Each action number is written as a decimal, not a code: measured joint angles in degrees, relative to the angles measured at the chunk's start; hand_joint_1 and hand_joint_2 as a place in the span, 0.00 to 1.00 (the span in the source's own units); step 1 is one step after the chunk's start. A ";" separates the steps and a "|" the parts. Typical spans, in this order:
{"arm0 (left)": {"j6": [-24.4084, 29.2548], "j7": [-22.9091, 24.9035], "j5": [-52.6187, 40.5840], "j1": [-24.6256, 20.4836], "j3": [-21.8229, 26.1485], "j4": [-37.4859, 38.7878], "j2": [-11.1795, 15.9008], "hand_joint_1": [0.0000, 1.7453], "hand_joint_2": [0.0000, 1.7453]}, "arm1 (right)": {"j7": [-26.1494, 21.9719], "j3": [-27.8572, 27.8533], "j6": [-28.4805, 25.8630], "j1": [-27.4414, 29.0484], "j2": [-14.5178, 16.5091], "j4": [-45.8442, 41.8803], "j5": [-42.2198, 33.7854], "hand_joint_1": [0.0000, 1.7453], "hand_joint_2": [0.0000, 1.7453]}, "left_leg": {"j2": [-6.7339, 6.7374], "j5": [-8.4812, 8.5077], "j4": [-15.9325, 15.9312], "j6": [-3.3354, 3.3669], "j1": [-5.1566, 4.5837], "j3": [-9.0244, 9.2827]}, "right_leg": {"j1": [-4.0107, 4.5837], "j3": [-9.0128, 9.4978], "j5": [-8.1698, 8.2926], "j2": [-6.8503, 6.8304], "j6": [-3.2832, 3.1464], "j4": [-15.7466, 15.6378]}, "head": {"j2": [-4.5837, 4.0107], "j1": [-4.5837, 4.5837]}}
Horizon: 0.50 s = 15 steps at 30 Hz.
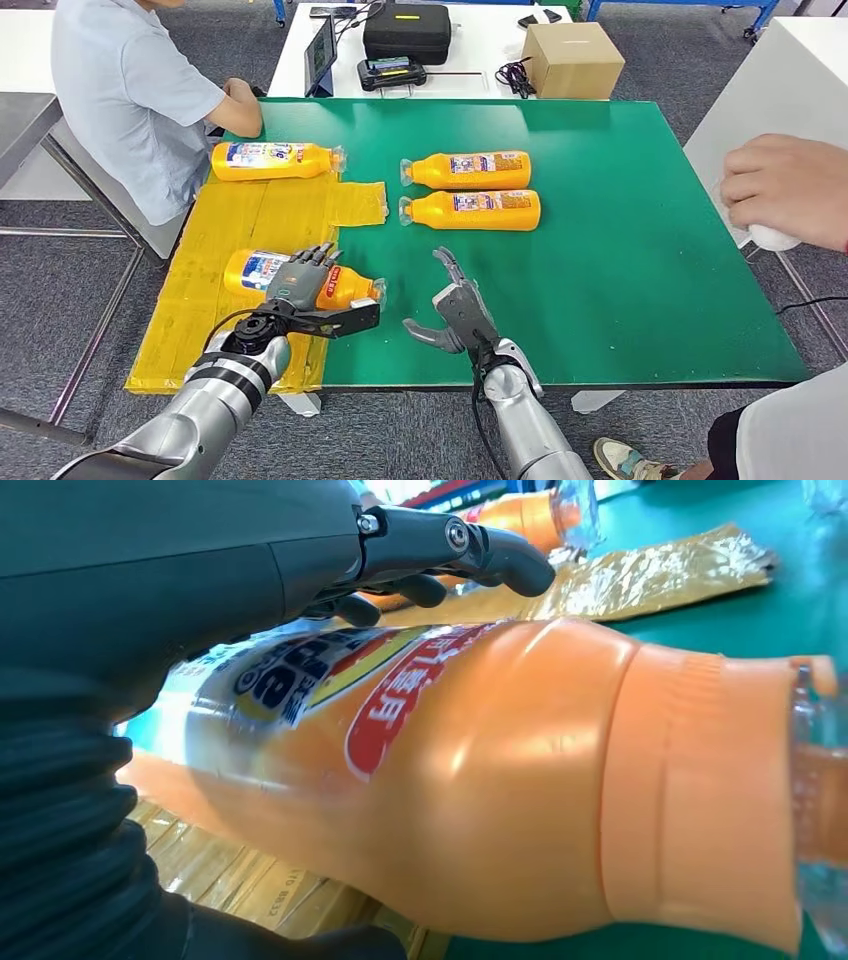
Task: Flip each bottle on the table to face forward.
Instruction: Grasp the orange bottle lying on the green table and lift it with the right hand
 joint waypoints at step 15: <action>1.44 -2.78 -0.50 5.96 -6.88 -9.23 -3.85 0.00 1.00 | -0.06 -0.71 -1.08 0.49 -0.25 0.07 1.37 0.00 1.00 | 0.00 0.01 0.02 0.01 -0.03 -0.24 | -0.01 -0.25 0.00 -0.03 0.00 0.00 | 0.00 0.00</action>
